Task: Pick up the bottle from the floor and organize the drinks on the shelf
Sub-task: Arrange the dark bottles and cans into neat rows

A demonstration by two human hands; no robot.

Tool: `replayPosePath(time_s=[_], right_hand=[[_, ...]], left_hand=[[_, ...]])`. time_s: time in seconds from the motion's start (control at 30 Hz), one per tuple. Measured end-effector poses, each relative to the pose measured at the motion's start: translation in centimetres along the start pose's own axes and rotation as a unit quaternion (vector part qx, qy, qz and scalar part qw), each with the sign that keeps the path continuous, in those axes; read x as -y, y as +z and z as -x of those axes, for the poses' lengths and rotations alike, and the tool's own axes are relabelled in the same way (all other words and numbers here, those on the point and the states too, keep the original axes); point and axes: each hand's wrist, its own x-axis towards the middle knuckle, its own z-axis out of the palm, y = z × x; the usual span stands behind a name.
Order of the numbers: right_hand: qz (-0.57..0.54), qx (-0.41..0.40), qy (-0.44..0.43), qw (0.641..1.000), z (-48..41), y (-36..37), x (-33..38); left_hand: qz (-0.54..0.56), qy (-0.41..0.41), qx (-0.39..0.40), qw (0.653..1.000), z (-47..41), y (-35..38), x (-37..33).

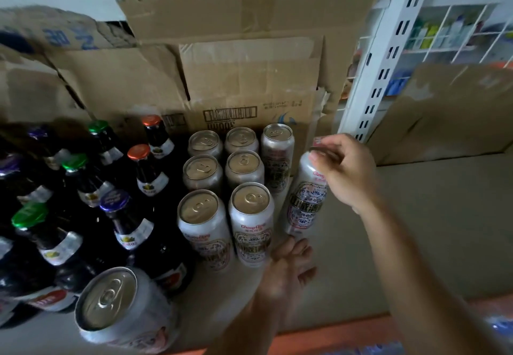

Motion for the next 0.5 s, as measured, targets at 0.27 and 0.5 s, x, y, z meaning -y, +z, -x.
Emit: replayPosePath(time_s=[0.27, 0.5], right_hand=[[0.076, 0.019, -0.104, 0.991, 0.3, 3.1, 2.4], [0.078, 0.050, -0.114, 0.989, 0.8, 3.6, 3.1]], left_hand=[[0.015, -0.031, -0.004, 0.999, 1.1, -0.7, 0.3], [-0.019, -0.024, 0.031, 0.999, 3.5, -2.3, -0.4]])
